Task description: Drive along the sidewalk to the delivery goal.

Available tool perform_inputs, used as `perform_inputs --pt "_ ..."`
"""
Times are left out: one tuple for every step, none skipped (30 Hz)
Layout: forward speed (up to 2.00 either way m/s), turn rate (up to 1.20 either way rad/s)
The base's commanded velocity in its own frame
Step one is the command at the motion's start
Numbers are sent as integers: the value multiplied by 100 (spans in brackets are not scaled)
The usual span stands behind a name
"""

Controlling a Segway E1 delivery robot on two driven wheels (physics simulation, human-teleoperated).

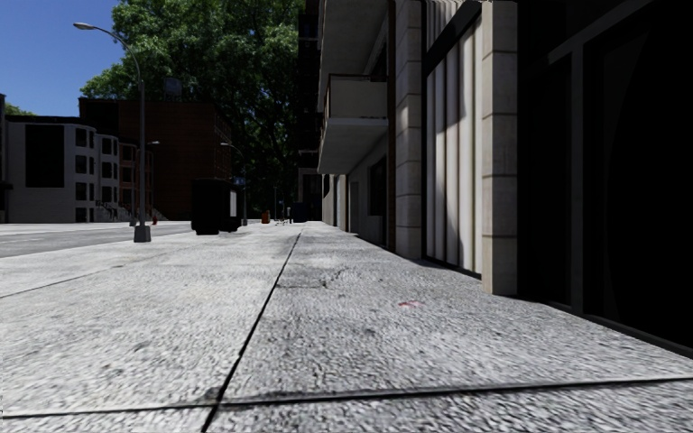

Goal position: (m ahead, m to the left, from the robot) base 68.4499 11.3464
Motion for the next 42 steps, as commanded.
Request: perform_inputs --pt "153 9" --pt "153 21" --pt "153 28" --pt "165 33" --pt "200 35" --pt "200 35" --pt "200 35" --pt "200 36" --pt "200 36" --pt "200 38" --pt "200 38" --pt "200 41" --pt "200 42" --pt "200 42" --pt "200 42" --pt "200 42" --pt "200 42" --pt "200 42" --pt "200 42" --pt "200 42" --pt "200 42" --pt "200 42" --pt "200 42" --pt "200 40" --pt "200 0" --pt "200 0" --pt "200 0" --pt "200 0" --pt "200 0" --pt "200 0" --pt "200 0" --pt "200 0" --pt "200 0" --pt "200 0" --pt "200 0" --pt "200 0" --pt "200 0" --pt "200 0" --pt "200 0" --pt "200 0" --pt "200 0" --pt "200 0"
